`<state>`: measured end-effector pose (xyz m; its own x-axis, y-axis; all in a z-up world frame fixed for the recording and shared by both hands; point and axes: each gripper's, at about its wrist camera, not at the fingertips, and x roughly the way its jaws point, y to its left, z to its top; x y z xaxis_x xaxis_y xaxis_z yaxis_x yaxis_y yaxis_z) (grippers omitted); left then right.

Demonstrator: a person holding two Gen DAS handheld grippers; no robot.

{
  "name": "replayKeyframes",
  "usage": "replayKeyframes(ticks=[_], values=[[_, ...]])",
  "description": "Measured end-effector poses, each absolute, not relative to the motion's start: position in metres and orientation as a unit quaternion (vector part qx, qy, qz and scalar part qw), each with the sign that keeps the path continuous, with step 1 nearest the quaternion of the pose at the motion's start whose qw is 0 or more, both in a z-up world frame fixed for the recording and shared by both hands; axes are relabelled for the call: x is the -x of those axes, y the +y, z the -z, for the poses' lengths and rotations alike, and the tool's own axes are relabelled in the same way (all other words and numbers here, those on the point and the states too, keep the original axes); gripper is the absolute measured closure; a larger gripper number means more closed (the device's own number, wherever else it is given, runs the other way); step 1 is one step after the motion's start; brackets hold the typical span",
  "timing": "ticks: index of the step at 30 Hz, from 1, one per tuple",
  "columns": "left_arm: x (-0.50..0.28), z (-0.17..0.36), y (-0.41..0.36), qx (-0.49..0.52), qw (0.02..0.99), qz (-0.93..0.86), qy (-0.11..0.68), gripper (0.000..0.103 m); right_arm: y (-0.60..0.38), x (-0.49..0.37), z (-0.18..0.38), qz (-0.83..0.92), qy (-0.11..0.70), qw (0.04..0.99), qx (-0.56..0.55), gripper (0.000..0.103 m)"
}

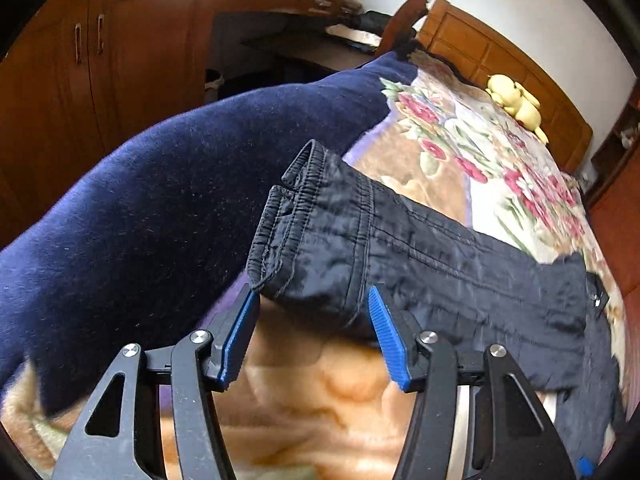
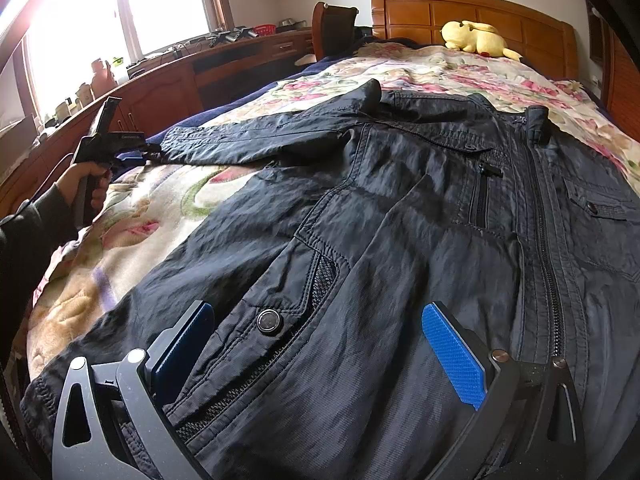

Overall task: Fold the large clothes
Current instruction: 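Move the left gripper to the black jacket's sleeve cuff and grasp it, then lift the sleeve with the left gripper, fold it across the jacket body, release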

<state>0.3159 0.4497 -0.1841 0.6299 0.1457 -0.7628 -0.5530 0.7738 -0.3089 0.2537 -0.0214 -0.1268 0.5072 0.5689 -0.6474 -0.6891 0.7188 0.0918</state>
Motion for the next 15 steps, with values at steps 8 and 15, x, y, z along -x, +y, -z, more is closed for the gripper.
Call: replayKeyframes(ticks=[8,15], values=[[-0.324,0.186,0.455,0.289,0.853,-0.214,0.378,0.073,-0.021,-0.254,0.127,-0.365,0.337,0.863,0.089,0.0],[-0.334,0.138,0.405,0.205,0.888,-0.192,0.364,0.097,-0.022,-0.254,0.126,-0.365,0.338,0.863,0.089,0.0]])
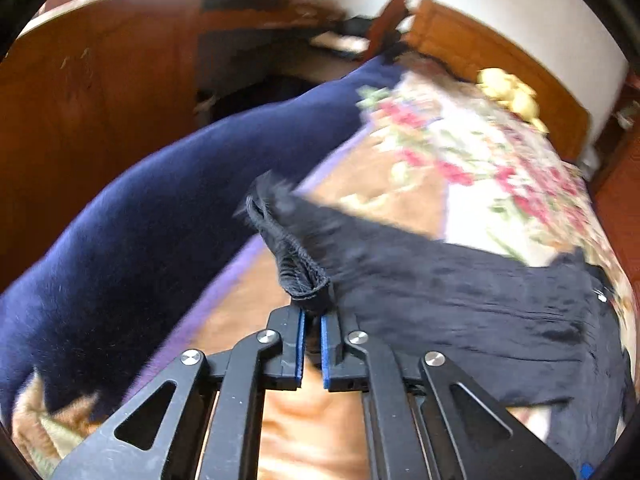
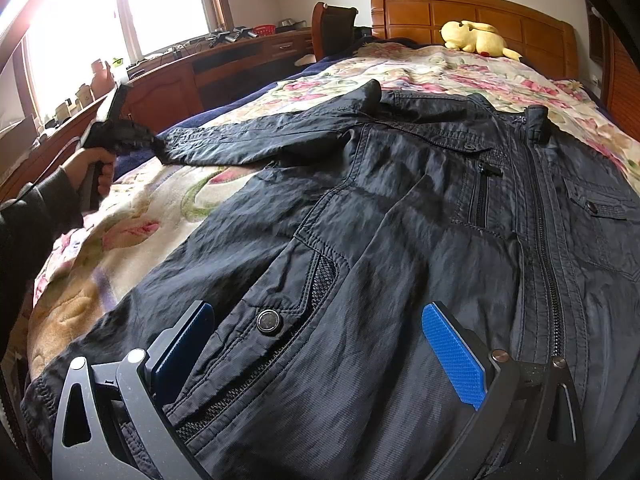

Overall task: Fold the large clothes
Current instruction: 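Lift the sleeve with the left gripper, fold it across the jacket body, release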

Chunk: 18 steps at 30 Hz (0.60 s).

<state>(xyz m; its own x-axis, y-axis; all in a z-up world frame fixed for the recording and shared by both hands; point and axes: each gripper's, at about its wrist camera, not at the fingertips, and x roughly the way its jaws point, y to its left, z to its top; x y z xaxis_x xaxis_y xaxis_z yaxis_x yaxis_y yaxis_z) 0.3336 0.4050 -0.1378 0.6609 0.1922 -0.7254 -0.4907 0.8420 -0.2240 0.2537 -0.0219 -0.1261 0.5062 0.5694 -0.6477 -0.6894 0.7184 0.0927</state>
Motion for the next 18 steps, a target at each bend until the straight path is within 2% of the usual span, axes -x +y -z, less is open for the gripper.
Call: replayKeyframes(ticks=[10,18], values=[[-0.335,0.042,0.246,0.119,0.936,-0.044,0.328,0.098,-0.026,-0.252,0.127,-0.36,0.333,0.868,0.075,0.0],[-0.316,0.037,0.142,0.112,0.933,0.061,0.336,0.098,-0.042,-0.25,0.116,-0.372,0.337,0.863,0.062,0.0]])
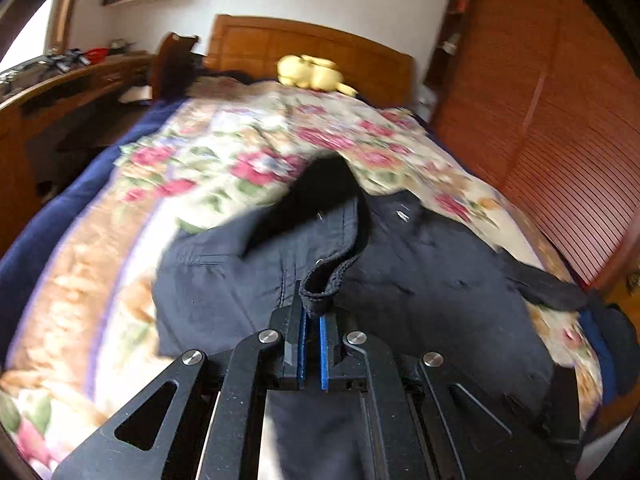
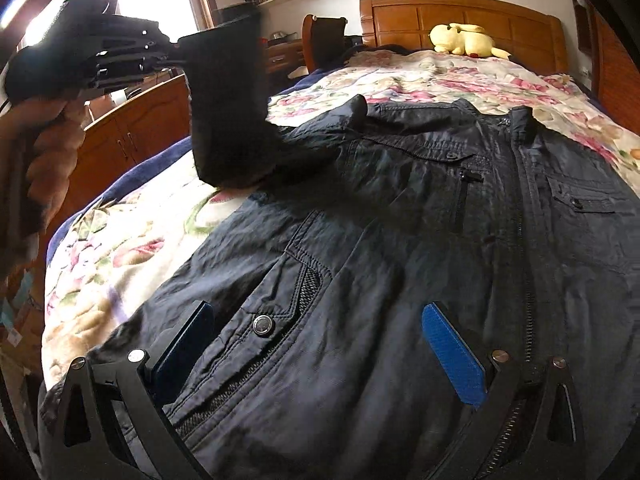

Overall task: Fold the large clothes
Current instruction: 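Lift the sleeve with the left gripper, fold it across the jacket body, release, then grasp the jacket's side edge beside the pocket with the right gripper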

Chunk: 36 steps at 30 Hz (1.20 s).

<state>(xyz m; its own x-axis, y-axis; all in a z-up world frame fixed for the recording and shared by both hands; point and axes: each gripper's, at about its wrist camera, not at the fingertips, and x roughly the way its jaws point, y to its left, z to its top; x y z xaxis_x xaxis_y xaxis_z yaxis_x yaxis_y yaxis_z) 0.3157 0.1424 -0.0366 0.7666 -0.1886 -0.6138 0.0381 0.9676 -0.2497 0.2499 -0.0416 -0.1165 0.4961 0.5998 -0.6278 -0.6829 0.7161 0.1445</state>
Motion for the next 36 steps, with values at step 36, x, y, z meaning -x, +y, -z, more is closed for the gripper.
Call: replayKeyframes(ticks=[36], values=[[-0.185,0.127,0.136,0.037,0.952,-0.041,0.302,0.063,-0.059,-0.257,0.124,-0.346,0.314,0.883,0.047,0.0]])
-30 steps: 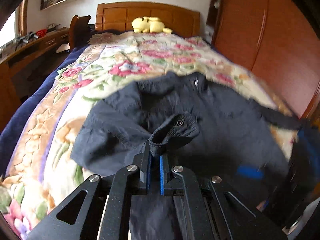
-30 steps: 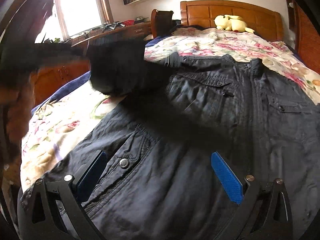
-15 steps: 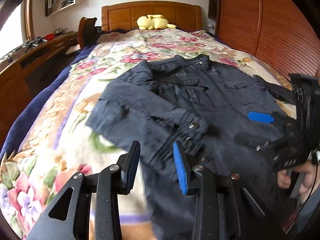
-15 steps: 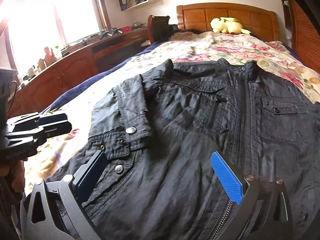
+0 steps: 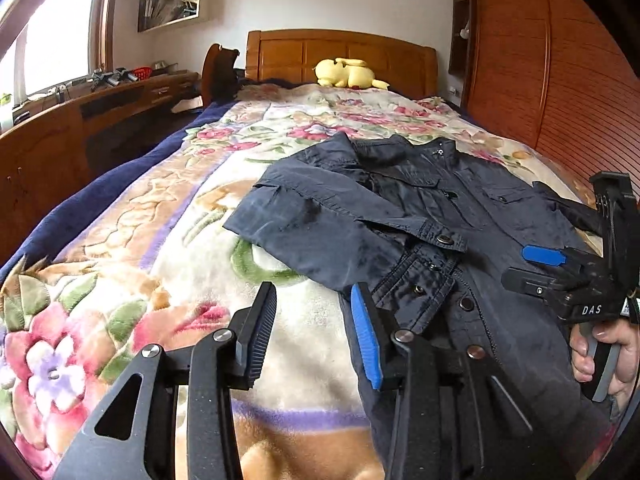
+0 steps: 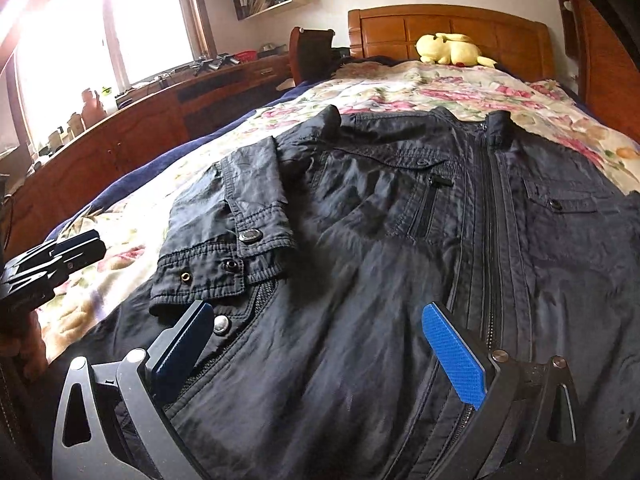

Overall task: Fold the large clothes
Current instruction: 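Grasp the jacket's side edge beside the pocket with the right gripper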

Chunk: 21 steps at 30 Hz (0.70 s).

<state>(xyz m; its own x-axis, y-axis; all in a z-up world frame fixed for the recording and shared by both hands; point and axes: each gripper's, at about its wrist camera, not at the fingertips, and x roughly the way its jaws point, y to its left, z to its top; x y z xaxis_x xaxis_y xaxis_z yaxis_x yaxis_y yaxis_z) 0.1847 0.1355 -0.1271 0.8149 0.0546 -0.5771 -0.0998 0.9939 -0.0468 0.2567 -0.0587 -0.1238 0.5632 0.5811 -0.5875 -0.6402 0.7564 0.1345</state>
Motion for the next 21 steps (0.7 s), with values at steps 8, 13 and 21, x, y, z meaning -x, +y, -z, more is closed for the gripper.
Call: replayKeyframes(ticks=[8,13,21], values=[[-0.177,0.128,0.128,0.018,0.96,-0.029,0.28,0.063,-0.055,-0.264,0.129,-0.333,0.33,0.882,0.047,0.001],[-0.174,0.127,0.125,0.014,0.961,-0.02,0.275,0.063,-0.04,-0.27,0.127,-0.337,0.354,0.869,0.077,0.012],[-0.169,0.127,0.126,0.021,0.962,-0.011,0.271,0.063,-0.009,-0.286,0.092,-0.354,0.35,0.862,0.096,0.027]])
